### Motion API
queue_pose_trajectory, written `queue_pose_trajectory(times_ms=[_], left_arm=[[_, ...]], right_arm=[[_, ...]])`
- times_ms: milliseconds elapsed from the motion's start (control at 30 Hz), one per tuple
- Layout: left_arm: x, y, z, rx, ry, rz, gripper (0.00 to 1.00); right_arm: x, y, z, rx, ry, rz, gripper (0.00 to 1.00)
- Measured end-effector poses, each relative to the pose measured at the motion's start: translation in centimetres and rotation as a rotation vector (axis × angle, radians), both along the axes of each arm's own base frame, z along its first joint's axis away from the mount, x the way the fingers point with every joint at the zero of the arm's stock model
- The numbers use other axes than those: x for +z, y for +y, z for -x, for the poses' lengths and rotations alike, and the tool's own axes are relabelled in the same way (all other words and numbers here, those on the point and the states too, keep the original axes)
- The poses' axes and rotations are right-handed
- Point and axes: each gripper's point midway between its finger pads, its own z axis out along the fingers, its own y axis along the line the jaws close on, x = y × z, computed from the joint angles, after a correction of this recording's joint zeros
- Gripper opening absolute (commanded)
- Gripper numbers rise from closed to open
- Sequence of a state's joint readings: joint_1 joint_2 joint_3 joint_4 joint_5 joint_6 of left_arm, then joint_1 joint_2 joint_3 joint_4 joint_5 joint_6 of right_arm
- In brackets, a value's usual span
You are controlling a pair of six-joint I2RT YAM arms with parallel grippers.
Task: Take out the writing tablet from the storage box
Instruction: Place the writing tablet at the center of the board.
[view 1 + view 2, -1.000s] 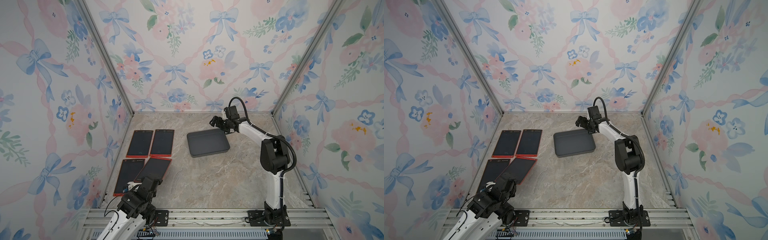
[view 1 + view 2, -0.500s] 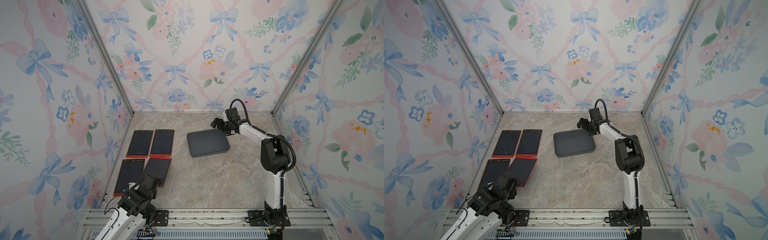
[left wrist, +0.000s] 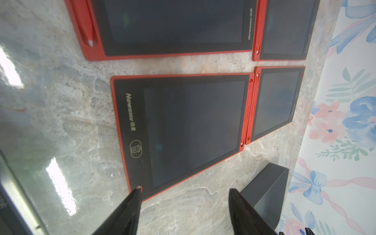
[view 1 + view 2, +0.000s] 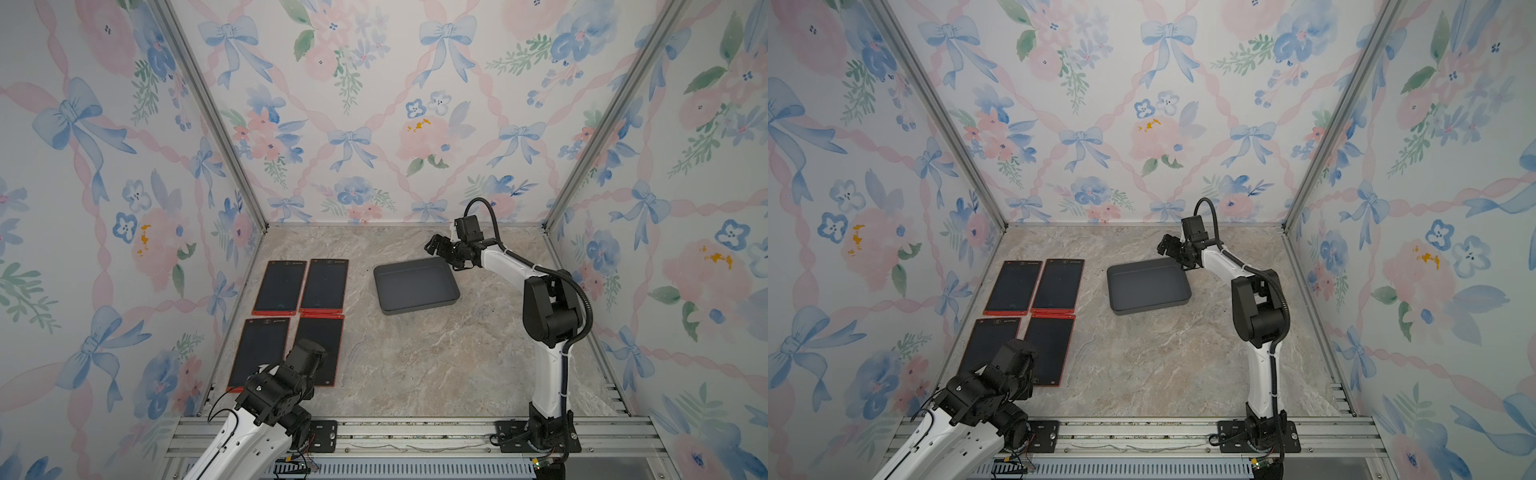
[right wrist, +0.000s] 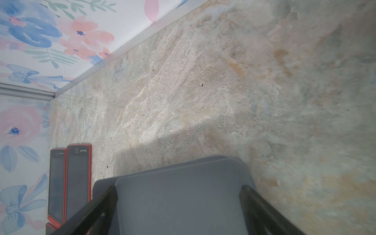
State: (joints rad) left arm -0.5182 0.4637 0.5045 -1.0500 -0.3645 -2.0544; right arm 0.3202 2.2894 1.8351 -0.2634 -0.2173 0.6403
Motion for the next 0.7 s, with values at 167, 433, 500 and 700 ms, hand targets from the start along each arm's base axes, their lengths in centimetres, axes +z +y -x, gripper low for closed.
queue_pose_trajectory(times_ms=[167,433,500,700], left_arm=[[0.5,0.2,0.2,0.002,0.004,-0.006,0.72],[1.0,0.5,0.2,0.009,0.003,-0.022,0.76],[1.2,0.6,0.2,0.010,0.002,-0.027,0.77],[1.6,1.1,0.4,0.011,0.027,-0.068,0.81]], right_arm=[[0.0,-0.1,0.0,-0.005,0.001,-0.003,0.97],[0.1,-0.3,-0.2,-0.008,-0.005,-0.004,0.97],[0.1,-0.3,-0.2,-0.008,-0.005,-0.005,0.97],[0.1,-0.3,-0.2,-0.009,-0.005,-0.004,0.97]])
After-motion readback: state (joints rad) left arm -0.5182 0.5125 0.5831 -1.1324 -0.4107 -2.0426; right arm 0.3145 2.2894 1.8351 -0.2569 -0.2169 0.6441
